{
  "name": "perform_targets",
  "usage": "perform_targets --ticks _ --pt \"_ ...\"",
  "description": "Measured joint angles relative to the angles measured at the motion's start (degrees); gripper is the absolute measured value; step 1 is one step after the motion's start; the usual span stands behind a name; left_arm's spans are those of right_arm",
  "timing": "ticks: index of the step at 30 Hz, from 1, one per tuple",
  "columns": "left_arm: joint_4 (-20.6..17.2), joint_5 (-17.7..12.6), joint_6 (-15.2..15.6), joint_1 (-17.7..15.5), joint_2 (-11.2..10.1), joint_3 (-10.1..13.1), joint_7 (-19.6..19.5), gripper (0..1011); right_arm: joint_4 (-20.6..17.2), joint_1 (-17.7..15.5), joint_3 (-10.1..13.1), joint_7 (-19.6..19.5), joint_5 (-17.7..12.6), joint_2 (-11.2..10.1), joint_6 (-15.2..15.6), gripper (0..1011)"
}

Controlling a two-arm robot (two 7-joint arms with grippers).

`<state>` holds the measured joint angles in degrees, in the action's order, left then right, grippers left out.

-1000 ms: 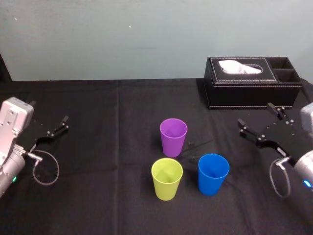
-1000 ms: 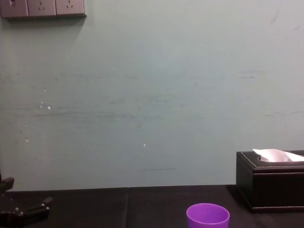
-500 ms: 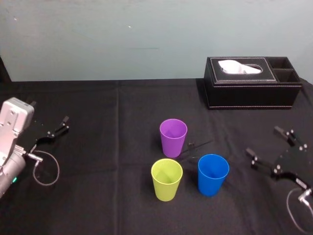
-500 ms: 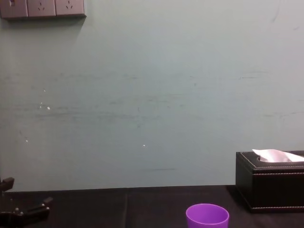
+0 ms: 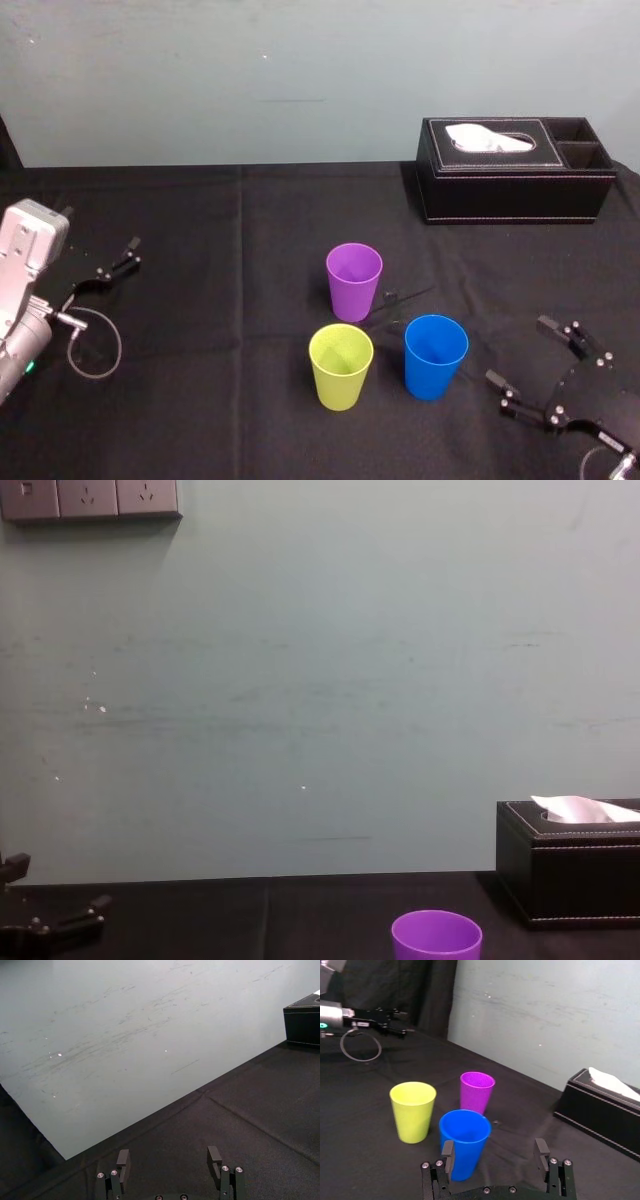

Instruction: Stack the three plastic cups sequentially using one hand.

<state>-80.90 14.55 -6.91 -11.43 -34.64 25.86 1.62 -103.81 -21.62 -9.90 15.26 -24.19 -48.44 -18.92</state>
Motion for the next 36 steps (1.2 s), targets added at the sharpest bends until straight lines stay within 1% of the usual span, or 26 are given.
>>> perform_targets --ticks 6,15,23,30,36 --pt "0.0 0.0 0.0 0.0 0.0 0.0 0.0 1010 0.72 -0.16 -0.94 1.47 0.58 1.32 -0.15 1000" --pt "0.0 0.0 0.0 0.0 0.0 0.0 0.0 1010 2.54 1.16 -2.32 4.15 0.51 3.49 0.65 1000" --pt "0.0 0.0 0.0 0.0 0.0 0.0 0.0 1010 4.28 2.72 -2.9 6.99 -1.54 5.34 2.25 1000" --pt "0.0 0.0 0.0 0.0 0.0 0.0 0.0 1010 5.85 4.18 -3.06 10.03 -4.17 7.12 3.63 1000" --pt "0.0 0.0 0.0 0.0 0.0 0.0 0.0 1010 6.66 4.91 -2.77 11.31 -5.0 8.21 4.22 1000"
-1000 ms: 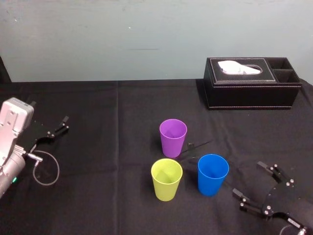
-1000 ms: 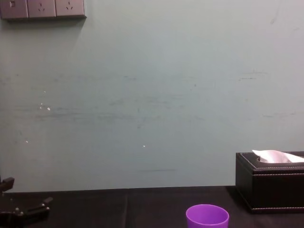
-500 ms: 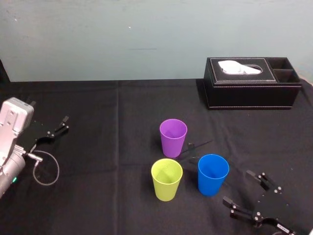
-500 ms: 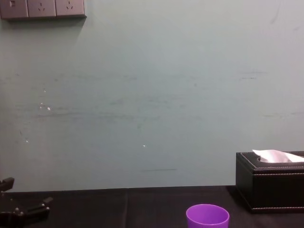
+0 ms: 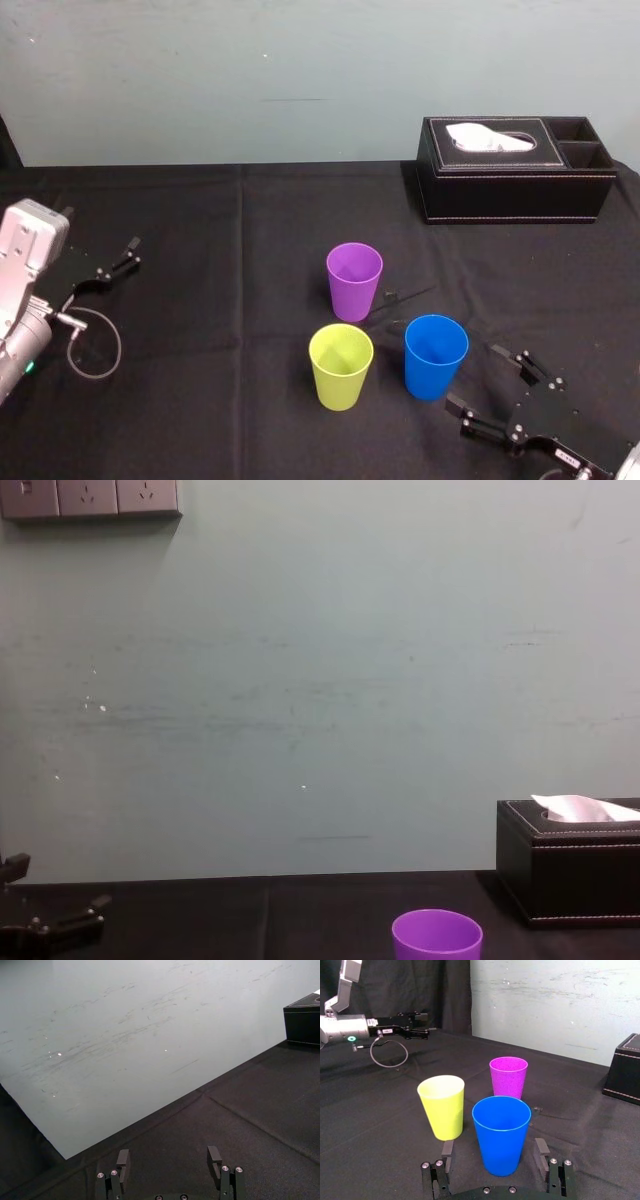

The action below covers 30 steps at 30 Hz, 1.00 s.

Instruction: Stack the three plastic cups sequentially using one hand.

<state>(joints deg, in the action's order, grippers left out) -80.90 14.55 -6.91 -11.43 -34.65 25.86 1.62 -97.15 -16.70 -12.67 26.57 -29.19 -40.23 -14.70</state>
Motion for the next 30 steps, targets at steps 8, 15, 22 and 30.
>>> perform_targets --ticks 8,15,22,30 --pt "0.0 0.0 0.0 0.0 0.0 0.0 0.0 1010 1.34 1.25 0.29 1.36 -0.03 1.67 1.03 1000" --pt "0.0 0.0 0.0 0.0 0.0 0.0 0.0 1010 2.22 2.35 0.35 2.33 0.88 2.88 1.66 1000" --pt "0.0 0.0 0.0 0.0 0.0 0.0 0.0 1010 3.3 3.79 0.03 2.77 2.49 4.36 2.48 1000" --pt "0.0 0.0 0.0 -0.01 0.0 0.0 0.0 1010 4.3 5.48 -0.37 2.75 4.51 6.0 3.71 1000"
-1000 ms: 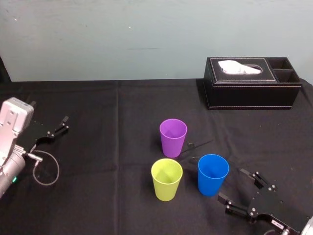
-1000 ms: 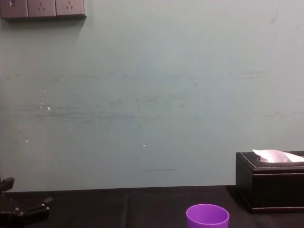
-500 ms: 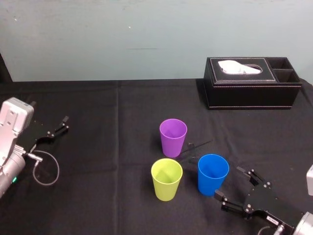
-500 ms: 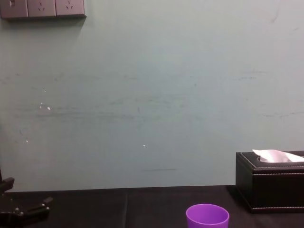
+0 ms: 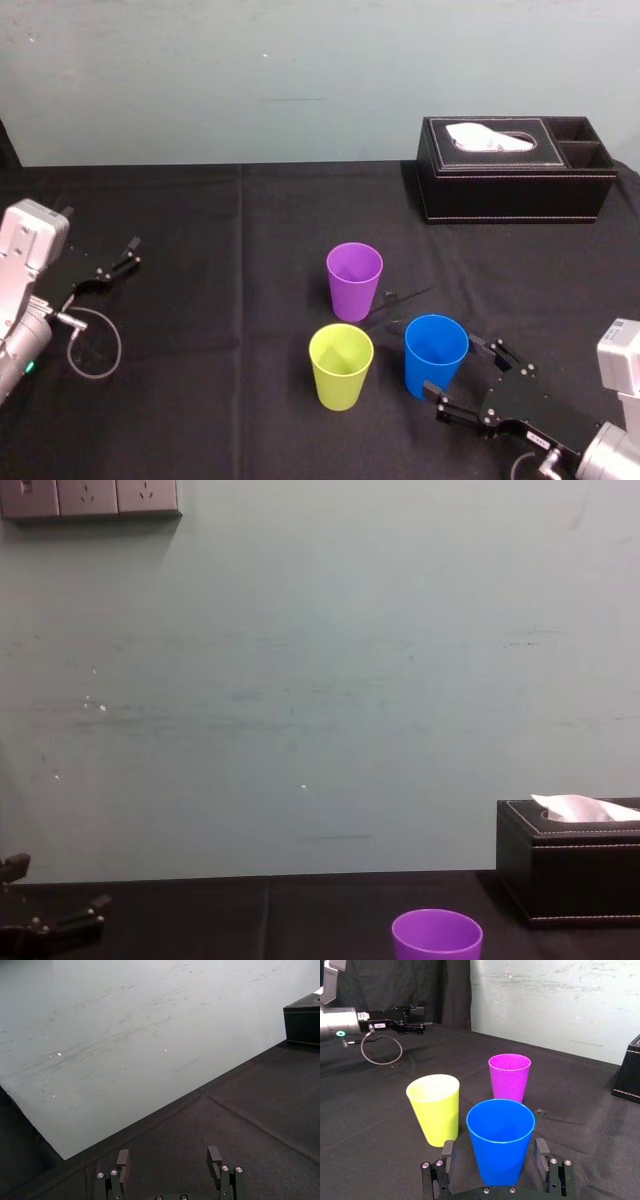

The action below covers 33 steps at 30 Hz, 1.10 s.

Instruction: Stack the three plastic cups sequentially using one hand.

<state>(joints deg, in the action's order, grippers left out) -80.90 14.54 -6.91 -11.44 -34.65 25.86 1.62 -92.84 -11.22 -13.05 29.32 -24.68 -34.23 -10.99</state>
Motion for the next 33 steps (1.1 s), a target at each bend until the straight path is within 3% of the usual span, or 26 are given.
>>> perform_targets --ticks 23,29,33 --pt "0.0 0.0 0.0 0.0 0.0 0.0 0.0 1010 5.05 6.79 -2.71 -0.92 4.03 4.26 2.24 1000" --pt "0.0 0.0 0.0 0.01 0.0 0.0 0.0 1010 4.97 6.61 -2.66 -0.94 4.0 4.2 2.24 993" --pt "0.0 0.0 0.0 0.01 0.0 0.0 0.0 1010 4.88 6.51 -2.62 -0.96 3.98 4.14 2.23 920"
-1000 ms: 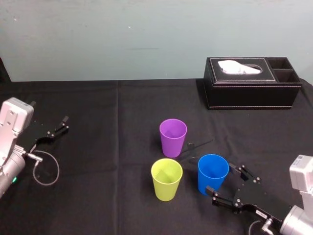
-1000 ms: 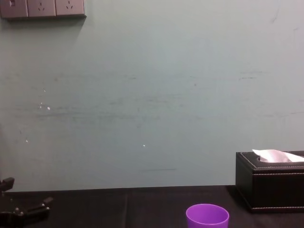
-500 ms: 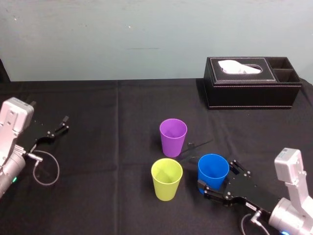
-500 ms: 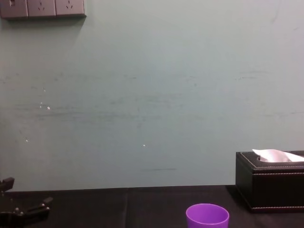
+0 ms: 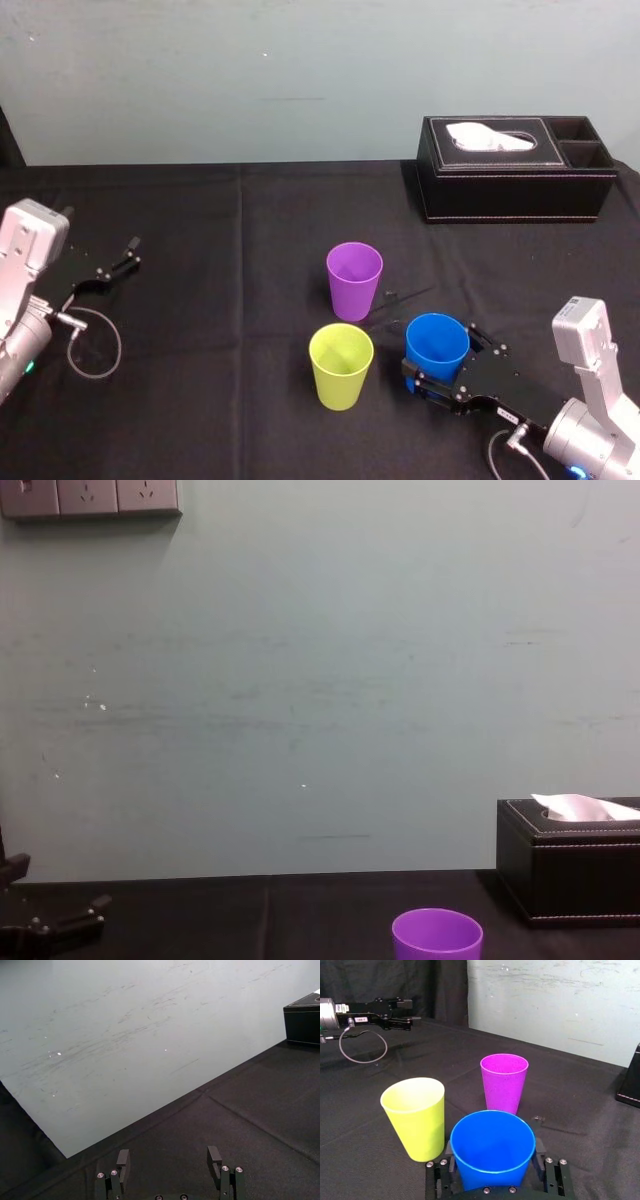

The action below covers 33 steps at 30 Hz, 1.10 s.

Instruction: Stack the three plastic cups sequentially using one hand.

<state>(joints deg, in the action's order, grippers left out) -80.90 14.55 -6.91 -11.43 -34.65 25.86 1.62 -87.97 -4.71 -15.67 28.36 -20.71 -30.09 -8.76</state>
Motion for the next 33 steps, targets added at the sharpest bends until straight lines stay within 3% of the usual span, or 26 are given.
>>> perform_targets --ticks 5,9,27,33 --pt "0.0 0.0 0.0 0.0 0.0 0.0 0.0 1010 -0.08 -0.08 0.03 -0.04 -0.05 -0.04 -0.02 791" --pt "0.0 0.0 0.0 0.0 0.0 0.0 0.0 1010 -0.12 -0.13 0.05 -0.04 -0.07 -0.05 -0.03 752" --pt "0.0 0.0 0.0 0.0 0.0 0.0 0.0 1010 -0.32 -0.23 0.1 -0.13 -0.09 -0.14 -0.01 731" --pt "0.0 0.0 0.0 0.0 0.0 0.0 0.0 1010 -2.42 -0.38 -0.01 -1.71 1.13 -0.29 2.51 731"
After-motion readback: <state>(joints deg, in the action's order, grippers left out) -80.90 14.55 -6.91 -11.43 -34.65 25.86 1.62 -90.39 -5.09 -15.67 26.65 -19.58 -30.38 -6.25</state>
